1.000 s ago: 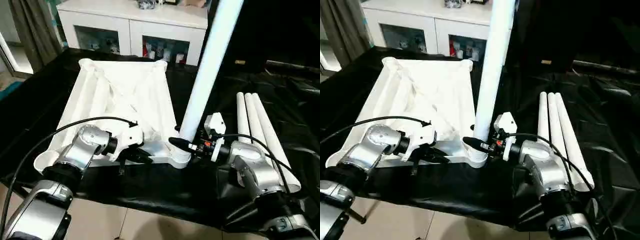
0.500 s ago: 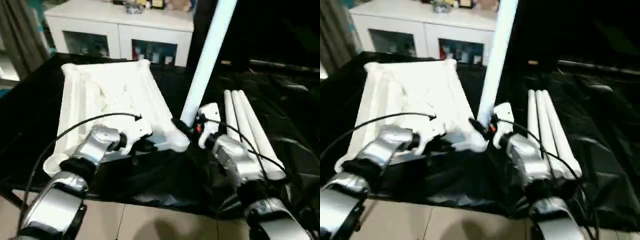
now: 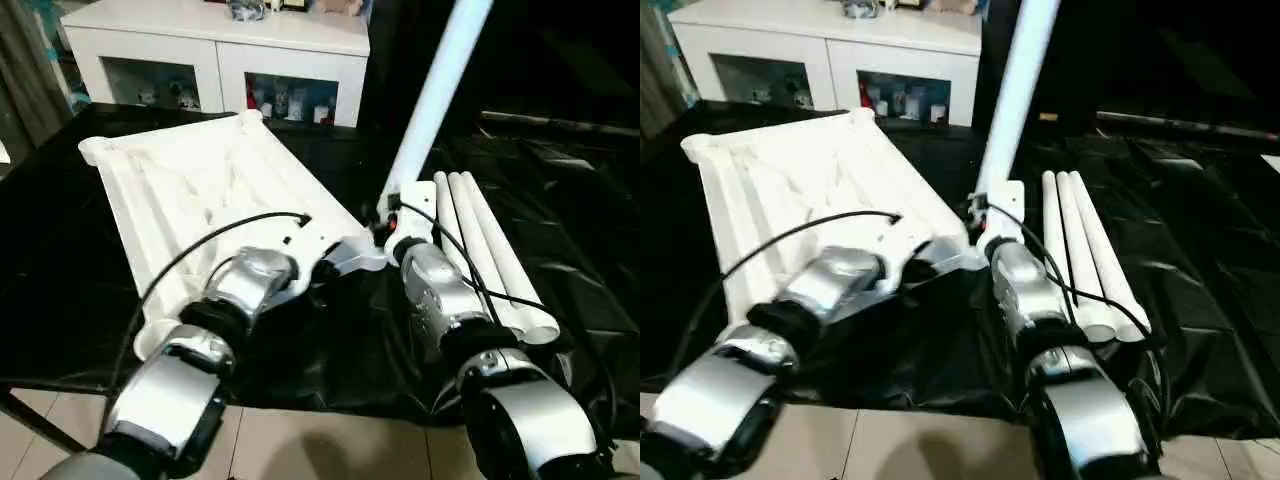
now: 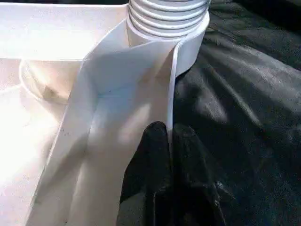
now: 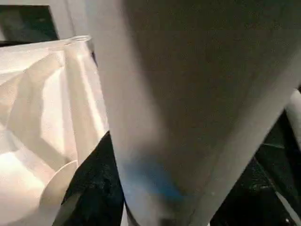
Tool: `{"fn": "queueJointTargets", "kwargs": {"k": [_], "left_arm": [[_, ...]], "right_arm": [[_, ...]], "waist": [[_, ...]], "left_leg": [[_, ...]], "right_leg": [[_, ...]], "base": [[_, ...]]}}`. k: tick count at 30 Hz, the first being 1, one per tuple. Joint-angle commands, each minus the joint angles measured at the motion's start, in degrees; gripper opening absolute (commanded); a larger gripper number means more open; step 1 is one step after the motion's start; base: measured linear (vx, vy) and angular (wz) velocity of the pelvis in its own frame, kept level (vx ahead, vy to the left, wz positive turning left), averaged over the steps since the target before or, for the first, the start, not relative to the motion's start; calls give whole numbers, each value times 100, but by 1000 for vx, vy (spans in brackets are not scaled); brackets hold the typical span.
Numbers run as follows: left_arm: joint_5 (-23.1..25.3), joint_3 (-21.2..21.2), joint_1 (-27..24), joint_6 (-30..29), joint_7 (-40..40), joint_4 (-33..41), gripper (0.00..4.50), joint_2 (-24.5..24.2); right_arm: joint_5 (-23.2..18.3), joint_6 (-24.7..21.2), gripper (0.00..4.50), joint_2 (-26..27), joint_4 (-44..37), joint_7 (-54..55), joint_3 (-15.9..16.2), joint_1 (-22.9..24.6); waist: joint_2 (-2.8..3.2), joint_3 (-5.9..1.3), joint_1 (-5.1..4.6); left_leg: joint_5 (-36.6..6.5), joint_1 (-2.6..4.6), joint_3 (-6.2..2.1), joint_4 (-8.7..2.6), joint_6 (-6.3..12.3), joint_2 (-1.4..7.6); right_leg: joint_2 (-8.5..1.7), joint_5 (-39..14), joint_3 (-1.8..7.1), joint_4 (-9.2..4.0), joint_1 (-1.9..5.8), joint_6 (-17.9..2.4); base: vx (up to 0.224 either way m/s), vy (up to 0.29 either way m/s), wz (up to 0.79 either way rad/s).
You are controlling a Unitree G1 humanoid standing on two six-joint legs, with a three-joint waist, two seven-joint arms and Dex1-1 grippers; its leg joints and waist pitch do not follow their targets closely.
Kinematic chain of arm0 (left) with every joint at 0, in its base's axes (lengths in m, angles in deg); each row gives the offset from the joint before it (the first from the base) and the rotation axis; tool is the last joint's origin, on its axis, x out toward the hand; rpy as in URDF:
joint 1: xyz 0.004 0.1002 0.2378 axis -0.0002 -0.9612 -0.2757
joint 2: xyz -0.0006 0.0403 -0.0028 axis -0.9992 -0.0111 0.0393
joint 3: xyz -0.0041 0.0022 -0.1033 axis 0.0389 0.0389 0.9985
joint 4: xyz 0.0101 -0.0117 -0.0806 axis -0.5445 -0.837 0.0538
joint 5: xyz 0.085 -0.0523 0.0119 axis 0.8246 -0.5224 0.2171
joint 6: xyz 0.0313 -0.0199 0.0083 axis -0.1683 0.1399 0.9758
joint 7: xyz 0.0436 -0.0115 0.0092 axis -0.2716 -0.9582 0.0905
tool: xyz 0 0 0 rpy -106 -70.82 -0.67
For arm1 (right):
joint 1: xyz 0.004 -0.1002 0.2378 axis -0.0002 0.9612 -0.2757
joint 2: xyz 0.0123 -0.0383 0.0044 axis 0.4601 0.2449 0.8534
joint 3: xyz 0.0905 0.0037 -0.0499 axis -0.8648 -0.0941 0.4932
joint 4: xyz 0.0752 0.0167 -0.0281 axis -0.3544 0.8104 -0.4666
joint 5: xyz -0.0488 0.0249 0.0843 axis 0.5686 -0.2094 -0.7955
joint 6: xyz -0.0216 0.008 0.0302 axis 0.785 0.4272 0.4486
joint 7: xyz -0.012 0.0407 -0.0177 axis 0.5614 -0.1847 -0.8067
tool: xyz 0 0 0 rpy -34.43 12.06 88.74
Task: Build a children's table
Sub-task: Insert table leg to table base
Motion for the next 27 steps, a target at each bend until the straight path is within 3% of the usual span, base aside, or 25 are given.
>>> {"fn": "queueJointTargets", "kwargs": {"k": [1, 4, 7, 8, 12, 16, 17, 19, 22, 24, 27], "left_arm": [[16, 302, 43, -179, -703, 80, 0, -77], [35, 253, 28, -222, -617, 134, 0, -82], [68, 174, 38, -190, -492, 121, 0, -131], [86, 131, 31, -161, -421, 133, 0, -153], [97, -47, -67, -108, 234, 394, 0, -298], [136, -361, -291, 222, 1323, 826, 0, -716], [117, -385, -329, 351, 1547, 891, 0, -849], [50, -404, -389, 583, 1893, 980, 0, -991], [-123, -463, -556, 1001, 2751, 1250, 0, -1357], [-245, -522, -690, 1136, 3291, 1494, 0, -1573], [-221, -589, -759, 1162, 3540, 1622, 0, -1814]], "right_arm": [[-75, -433, 188, 117, 768, 25, -100, 334], [-42, -435, 188, 135, 845, -51, -76, 266], [1, -469, 188, 133, 934, -177, -77, 181], [36, -494, 188, 127, 961, -273, -62, 150], [161, -647, 188, 37, 1003, -860, 44, 18], [326, -930, 188, -268, 966, -1995, 313, -85], [381, -968, 188, -398, 924, -2437, 424, -85], [443, -998, 188, -532, 881, -2914, 529, -78], [598, -1025, 188, -875, 721, -4165, 810, -16], [696, -928, 188, -1070, 576, -4903, 1021, 72], [713, -911, 188, -1318, 317, -5747, 1234, 213]], "waist": [[26, -209, -12], [17, -231, -4], [15, -238, 8], [18, -234, 23], [15, -239, 16], [32, -274, 9], [38, -274, 10], [31, -286, 7], [51, -325, 26], [66, -353, 57], [40, -357, 124]], "left_leg": [[-3262, 165, -219, -510, -255, 376], [-2928, 108, -188, -515, -187, 372], [-2662, 82, -171, -509, -128, 375], [-2643, 102, -164, -501, -115, 376], [-2621, 66, -173, -497, -96, 378], [-2083, -7, -161, -500, 32, 403], [-2171, 46, -136, -479, 19, 399], [-2117, 30, -133, -466, 29, 402], [-1616, 8, -120, -428, 173, 432], [-904, 5, -67, -366, 333, 454], [-491, 32, -19, -299, 570, 456]], "right_leg": [[-421, -2189, 254, -493, -58, -909], [-422, -1764, 270, -442, -3, -1018], [-424, -1654, 276, -421, 27, -1050], [-425, -1717, 280, -432, 12, -1042], [-433, -1918, 283, -433, 35, -1008], [-413, -1329, 272, -350, 109, -1180], [-395, -1345, 280, -365, 59, -1238], [-414, -1335, 285, -357, 84, -1278], [-400, -575, 276, -263, 139, -1523], [-353, 557, 245, -108, 189, -1812], [-360, 1137, 233, -37, 200, -1991]], "base": [[0, 0, 0], [0, 0, 0], [0, 0, 0], [0, 0, 0], [0, 0, 0], [0, 0, 0], [0, 0, 0], [0, 0, 0], [38, -21, -1], [64, -26, -2], [39, -10, -2]]}}
